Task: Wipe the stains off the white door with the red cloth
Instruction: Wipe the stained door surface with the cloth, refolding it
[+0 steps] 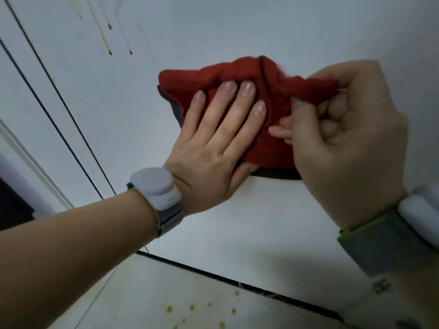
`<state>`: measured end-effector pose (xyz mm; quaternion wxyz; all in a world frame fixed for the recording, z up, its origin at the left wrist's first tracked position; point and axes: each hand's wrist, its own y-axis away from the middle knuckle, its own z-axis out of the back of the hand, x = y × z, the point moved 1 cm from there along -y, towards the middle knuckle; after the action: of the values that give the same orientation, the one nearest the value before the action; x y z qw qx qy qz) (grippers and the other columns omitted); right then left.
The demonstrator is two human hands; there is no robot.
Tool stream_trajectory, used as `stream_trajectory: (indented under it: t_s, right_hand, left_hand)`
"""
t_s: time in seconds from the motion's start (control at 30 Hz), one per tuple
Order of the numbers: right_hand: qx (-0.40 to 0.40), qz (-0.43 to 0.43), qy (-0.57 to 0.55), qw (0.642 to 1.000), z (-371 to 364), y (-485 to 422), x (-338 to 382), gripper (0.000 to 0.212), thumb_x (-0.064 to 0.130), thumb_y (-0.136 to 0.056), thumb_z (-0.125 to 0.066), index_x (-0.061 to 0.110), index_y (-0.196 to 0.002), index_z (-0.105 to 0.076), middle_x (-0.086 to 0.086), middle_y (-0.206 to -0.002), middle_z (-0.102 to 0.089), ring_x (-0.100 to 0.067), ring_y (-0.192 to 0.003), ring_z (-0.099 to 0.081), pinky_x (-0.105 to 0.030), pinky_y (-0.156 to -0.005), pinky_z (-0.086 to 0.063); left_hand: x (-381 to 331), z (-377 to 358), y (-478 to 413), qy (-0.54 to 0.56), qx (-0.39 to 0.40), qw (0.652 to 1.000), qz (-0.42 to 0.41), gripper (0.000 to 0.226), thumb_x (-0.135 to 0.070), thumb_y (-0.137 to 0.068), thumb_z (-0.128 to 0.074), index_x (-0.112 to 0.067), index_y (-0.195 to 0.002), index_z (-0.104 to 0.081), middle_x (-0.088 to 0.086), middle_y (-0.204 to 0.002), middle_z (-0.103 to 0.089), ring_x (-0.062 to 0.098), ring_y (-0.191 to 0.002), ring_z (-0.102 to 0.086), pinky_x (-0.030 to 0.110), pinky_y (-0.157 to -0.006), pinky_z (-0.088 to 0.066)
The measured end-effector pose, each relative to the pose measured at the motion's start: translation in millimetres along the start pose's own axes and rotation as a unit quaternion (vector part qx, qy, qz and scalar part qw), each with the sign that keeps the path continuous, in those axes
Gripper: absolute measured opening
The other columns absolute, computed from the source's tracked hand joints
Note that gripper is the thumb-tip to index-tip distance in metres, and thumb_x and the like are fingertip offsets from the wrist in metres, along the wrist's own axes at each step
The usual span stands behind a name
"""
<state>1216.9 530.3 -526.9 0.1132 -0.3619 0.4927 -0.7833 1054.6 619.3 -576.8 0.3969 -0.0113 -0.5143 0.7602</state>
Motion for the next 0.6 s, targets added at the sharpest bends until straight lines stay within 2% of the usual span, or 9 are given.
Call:
stream_trajectory:
  t_s: [0.1, 0.17, 0.23, 0.3, 0.37, 0.4, 0.5, 0.53, 0.6]
  right_hand:
    - [0.005, -0.056, -0.041, 0.998, -5.4, 20.7, 3.7, 0.007, 0.009, -0.098, -0.062, 0.014, -0.101, -0.057, -0.002, -0.076, -0.07, -0.007, -0.071, -0.075, -0.041, -0.062, -0.062]
    - [-0.018, -0.118, -0.13, 0.984, 0.7, 17.8, 4.7, 0.008, 0.006, -0.097, -0.064, 0.012, -0.097, -0.058, -0.004, -0.075, -0.072, -0.012, -0.071, -0.076, -0.04, -0.065, -0.063]
    - [-0.042, -0.2, -0.213, 0.955, 6.8, 14.8, 15.6, 0.01, 0.003, -0.096, -0.065, 0.011, -0.092, -0.061, -0.009, -0.072, -0.074, -0.019, -0.068, -0.077, -0.037, -0.065, -0.064]
    - [-0.043, -0.255, -0.249, 0.933, 13.5, 15.8, 25.7, 0.01, 0.003, -0.095, -0.065, 0.012, -0.089, -0.064, -0.011, -0.071, -0.075, -0.023, -0.064, -0.076, -0.034, -0.061, -0.064]
    - [-0.03, -0.27, -0.268, 0.925, 17.2, 12.9, 38.2, 0.013, 0.004, -0.095, -0.066, 0.014, -0.087, -0.067, -0.011, -0.069, -0.074, -0.024, -0.062, -0.075, -0.031, -0.06, -0.063]
    - [-0.026, -0.266, -0.268, 0.926, 20.5, 11.2, 41.7, 0.014, 0.004, -0.094, -0.067, 0.015, -0.086, -0.068, -0.01, -0.068, -0.074, -0.023, -0.062, -0.074, -0.029, -0.06, -0.062]
    - [-0.029, -0.277, -0.311, 0.909, 38.5, 2.7, 61.2, 0.015, 0.001, -0.093, -0.067, 0.014, -0.088, -0.07, -0.011, -0.069, -0.073, -0.013, -0.06, -0.07, -0.02, -0.054, -0.057]
    - [-0.021, -0.276, -0.328, 0.903, 45.0, 0.2, 65.7, 0.016, -0.001, -0.093, -0.066, 0.015, -0.088, -0.069, -0.009, -0.069, -0.073, -0.01, -0.058, -0.069, -0.019, -0.05, -0.055]
    - [-0.002, -0.25, -0.299, 0.921, 53.8, -4.5, 71.4, 0.023, 0.0, -0.093, -0.065, 0.022, -0.087, -0.07, -0.003, -0.07, -0.073, -0.008, -0.059, -0.069, -0.023, -0.048, -0.056]
  left_hand:
    - [-5.8, -6.2, 20.4, 0.016, 0.036, 0.999, 0.003, 0.078, -0.045, -0.103, -0.051, -0.004, -0.159, -0.017, 0.016, -0.163, -0.01, 0.041, -0.154, -0.015, 0.055, -0.127, -0.001]
    - [-8.4, 2.3, 22.2, 0.028, 0.061, 0.998, 0.007, 0.078, -0.046, -0.102, -0.051, -0.005, -0.159, -0.016, 0.016, -0.165, -0.012, 0.04, -0.155, -0.014, 0.055, -0.127, -0.003]
    - [-12.4, 18.3, 20.5, 0.062, 0.075, 0.995, 0.016, 0.071, -0.042, -0.104, -0.05, -0.006, -0.159, -0.026, 0.018, -0.166, -0.019, 0.04, -0.155, -0.021, 0.056, -0.127, -0.012]
    - [-12.1, 39.8, 10.2, 0.109, 0.058, 0.992, 0.035, 0.058, -0.033, -0.104, -0.053, -0.001, -0.152, -0.045, 0.023, -0.16, -0.037, 0.042, -0.148, -0.038, 0.056, -0.122, -0.027]
    - [-10.6, 59.6, -2.2, 0.167, 0.022, 0.982, 0.084, 0.044, -0.022, -0.099, -0.062, 0.002, -0.136, -0.061, 0.023, -0.144, -0.054, 0.04, -0.131, -0.054, 0.05, -0.109, -0.043]
    - [-10.5, 69.8, -13.4, 0.195, 0.009, 0.974, 0.117, 0.041, -0.018, -0.095, -0.067, 0.001, -0.13, -0.063, 0.019, -0.137, -0.056, 0.035, -0.123, -0.057, 0.043, -0.102, -0.048]
    - [-21.5, 99.9, -55.7, 0.243, 0.011, 0.945, 0.221, 0.051, -0.021, -0.083, -0.079, -0.009, -0.127, -0.057, 0.005, -0.131, -0.051, 0.017, -0.108, -0.059, 0.017, -0.086, -0.047]
    - [-25.4, 108.8, -65.5, 0.251, 0.028, 0.937, 0.242, 0.057, -0.026, -0.081, -0.08, -0.014, -0.131, -0.055, 0.0, -0.13, -0.051, 0.013, -0.105, -0.059, 0.016, -0.084, -0.047]
    - [-34.4, 122.6, -77.2, 0.267, 0.081, 0.92, 0.276, 0.056, -0.04, -0.081, -0.075, -0.027, -0.131, -0.054, -0.012, -0.12, -0.058, 0.011, -0.103, -0.056, 0.026, -0.086, -0.05]
